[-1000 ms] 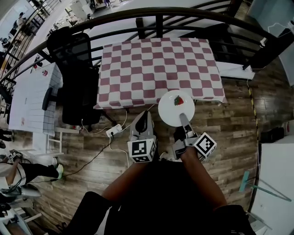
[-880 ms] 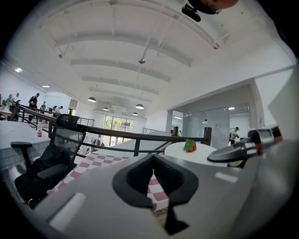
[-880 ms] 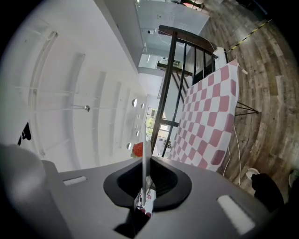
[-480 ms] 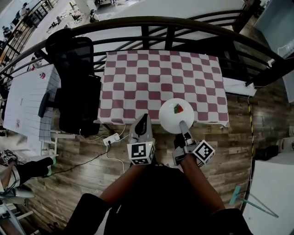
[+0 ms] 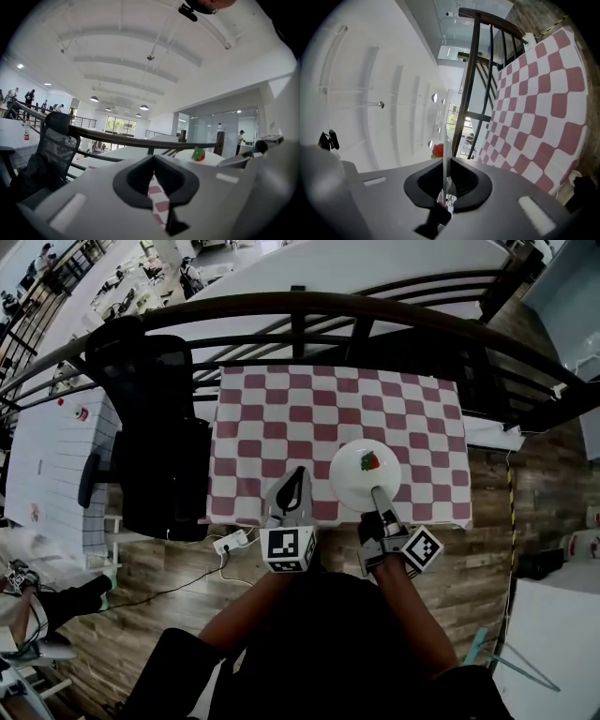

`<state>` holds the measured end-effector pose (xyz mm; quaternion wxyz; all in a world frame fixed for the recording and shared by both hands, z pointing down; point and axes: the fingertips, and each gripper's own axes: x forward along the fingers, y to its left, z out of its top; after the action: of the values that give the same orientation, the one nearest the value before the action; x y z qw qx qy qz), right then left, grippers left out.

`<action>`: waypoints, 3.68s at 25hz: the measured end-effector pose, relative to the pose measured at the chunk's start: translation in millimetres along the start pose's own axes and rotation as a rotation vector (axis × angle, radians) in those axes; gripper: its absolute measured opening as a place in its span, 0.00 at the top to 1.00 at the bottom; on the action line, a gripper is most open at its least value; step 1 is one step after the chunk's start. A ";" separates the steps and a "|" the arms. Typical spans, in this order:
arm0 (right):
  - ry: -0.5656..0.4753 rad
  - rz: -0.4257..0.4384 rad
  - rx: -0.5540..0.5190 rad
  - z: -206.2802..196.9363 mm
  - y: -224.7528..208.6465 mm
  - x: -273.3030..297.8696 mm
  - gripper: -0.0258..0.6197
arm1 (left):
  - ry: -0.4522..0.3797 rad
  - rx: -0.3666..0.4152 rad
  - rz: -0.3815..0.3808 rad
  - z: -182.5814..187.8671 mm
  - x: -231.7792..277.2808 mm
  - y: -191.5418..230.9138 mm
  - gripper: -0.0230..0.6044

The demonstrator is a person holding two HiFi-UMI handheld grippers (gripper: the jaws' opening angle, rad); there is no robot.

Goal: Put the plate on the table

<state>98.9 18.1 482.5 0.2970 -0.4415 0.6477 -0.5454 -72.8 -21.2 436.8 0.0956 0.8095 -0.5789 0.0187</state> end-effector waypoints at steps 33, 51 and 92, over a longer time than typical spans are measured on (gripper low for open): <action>0.175 -0.002 -0.105 24.0 -91.0 132.6 0.94 | 0.074 0.005 0.049 -36.6 111.4 48.3 0.95; 0.300 0.033 -0.069 2.4 -172.9 171.1 0.94 | 0.132 -0.001 0.093 -51.6 127.5 57.0 0.95; 0.464 -0.171 0.058 -55.8 -273.6 188.4 0.94 | 0.187 0.068 0.098 -65.7 118.0 68.9 0.95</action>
<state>36.7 -130.1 778.5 0.1057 -0.3487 0.6428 -0.6738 -93.5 -141.2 527.1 0.1206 0.7777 -0.6056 0.1183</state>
